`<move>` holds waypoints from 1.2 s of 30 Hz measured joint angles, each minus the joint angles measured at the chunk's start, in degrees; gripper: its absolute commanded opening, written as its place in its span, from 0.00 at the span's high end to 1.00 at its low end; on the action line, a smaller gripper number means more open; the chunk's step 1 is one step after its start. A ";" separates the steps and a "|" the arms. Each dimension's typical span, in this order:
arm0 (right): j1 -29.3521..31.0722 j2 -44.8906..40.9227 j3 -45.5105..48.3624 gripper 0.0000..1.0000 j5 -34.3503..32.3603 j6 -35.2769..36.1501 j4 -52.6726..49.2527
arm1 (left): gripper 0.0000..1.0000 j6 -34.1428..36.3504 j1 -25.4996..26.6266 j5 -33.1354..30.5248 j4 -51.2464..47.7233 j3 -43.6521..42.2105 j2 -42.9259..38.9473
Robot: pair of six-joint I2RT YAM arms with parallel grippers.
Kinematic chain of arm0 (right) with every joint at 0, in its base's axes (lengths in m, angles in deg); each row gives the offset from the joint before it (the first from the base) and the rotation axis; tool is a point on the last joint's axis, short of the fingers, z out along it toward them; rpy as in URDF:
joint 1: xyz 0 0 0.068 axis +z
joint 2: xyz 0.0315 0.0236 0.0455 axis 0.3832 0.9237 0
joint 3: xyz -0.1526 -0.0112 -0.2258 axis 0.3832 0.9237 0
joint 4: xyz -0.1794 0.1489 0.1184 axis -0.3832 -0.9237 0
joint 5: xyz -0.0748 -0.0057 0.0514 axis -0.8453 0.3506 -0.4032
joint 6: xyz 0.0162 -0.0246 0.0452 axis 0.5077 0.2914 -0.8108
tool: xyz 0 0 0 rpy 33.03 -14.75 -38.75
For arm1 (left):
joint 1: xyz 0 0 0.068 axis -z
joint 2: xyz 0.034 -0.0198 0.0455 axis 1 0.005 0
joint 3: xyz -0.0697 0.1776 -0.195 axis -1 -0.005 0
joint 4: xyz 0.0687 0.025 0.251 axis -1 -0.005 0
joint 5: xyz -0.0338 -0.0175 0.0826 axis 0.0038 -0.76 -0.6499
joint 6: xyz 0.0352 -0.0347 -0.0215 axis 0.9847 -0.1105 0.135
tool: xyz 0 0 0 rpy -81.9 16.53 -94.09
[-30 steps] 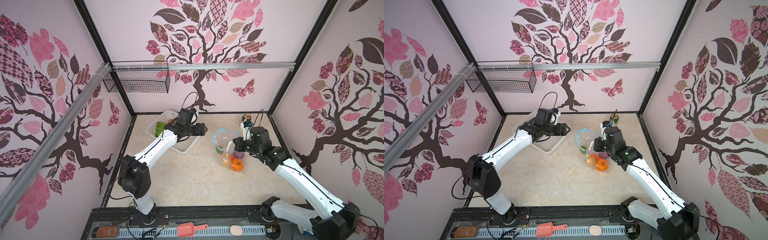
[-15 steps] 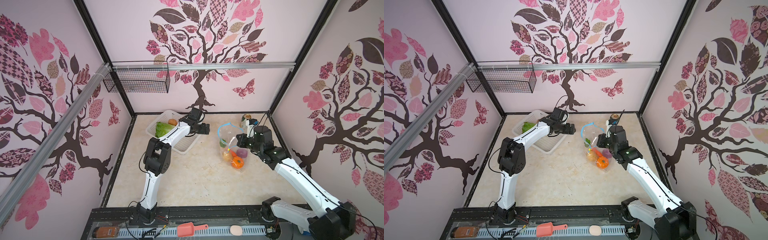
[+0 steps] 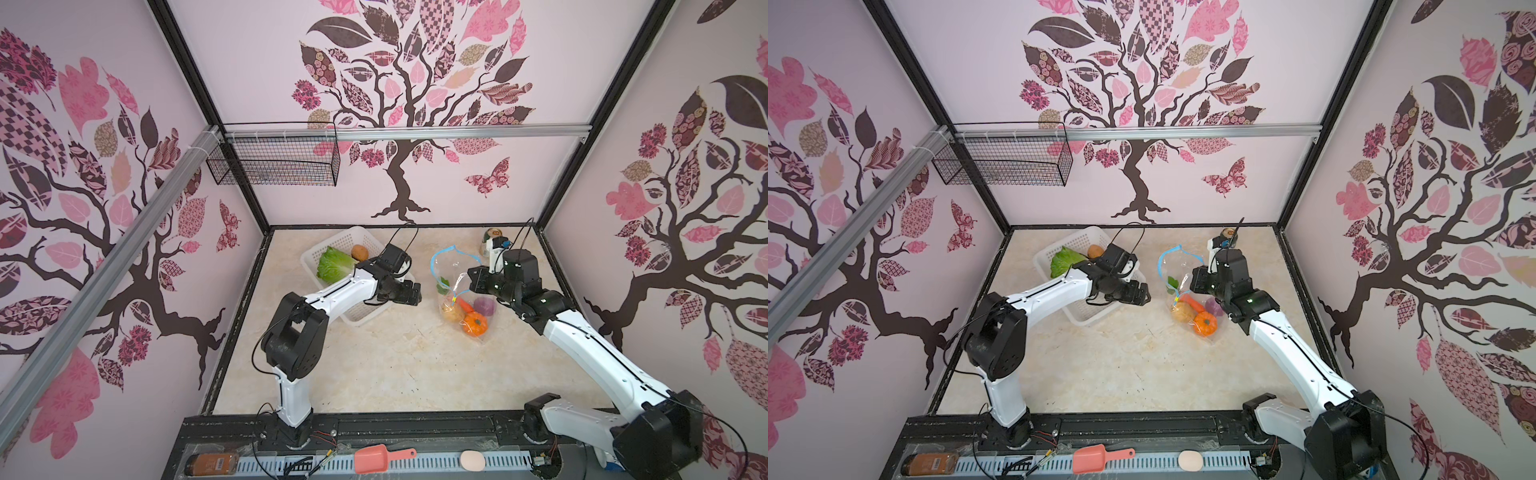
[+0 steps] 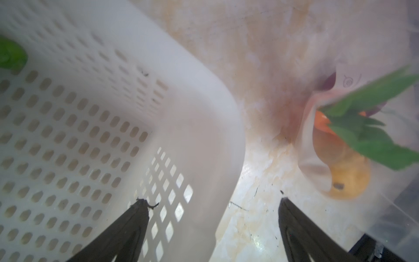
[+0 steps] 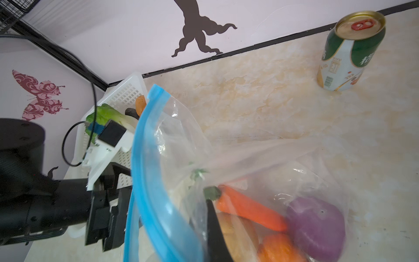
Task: Place the food in the zip-top bag and seal the zipper
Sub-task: 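Move the left gripper over the white basket toward the wrinkled orange roll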
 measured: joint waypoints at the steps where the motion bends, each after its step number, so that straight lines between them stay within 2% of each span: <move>1: -0.02 0.28 0.00 1.00 0.20 0.00 0.07 | 0.08 -0.55 -0.07 0.11 0.11 -1.99 -1.79; 9: -0.11 1.44 -0.02 1.00 0.98 0.04 0.48 | 0.08 -4.24 -1.31 -0.76 -0.83 -19.34 -15.56; 15: -0.13 2.49 -0.57 1.00 1.73 0.37 0.70 | 0.07 -5.20 -8.22 -1.97 -3.30 -26.21 -23.06; 20: -0.13 2.64 -0.70 1.00 2.16 0.42 1.33 | 0.06 -5.33 -15.89 -5.88 -5.01 -26.45 -26.47; 23: -0.15 2.64 -0.68 1.00 2.40 0.39 1.44 | 0.06 -5.29 -18.29 -6.78 -4.90 -26.45 -26.64; 29: -0.15 2.64 -0.68 1.00 2.97 0.39 1.49 | 0.03 -6.38 -18.60 -5.22 -4.48 -23.17 -26.14; 36: -0.15 2.62 -0.42 1.00 3.19 0.39 1.95 | 0.02 -11.50 -18.58 -7.91 0.50 -11.37 -19.41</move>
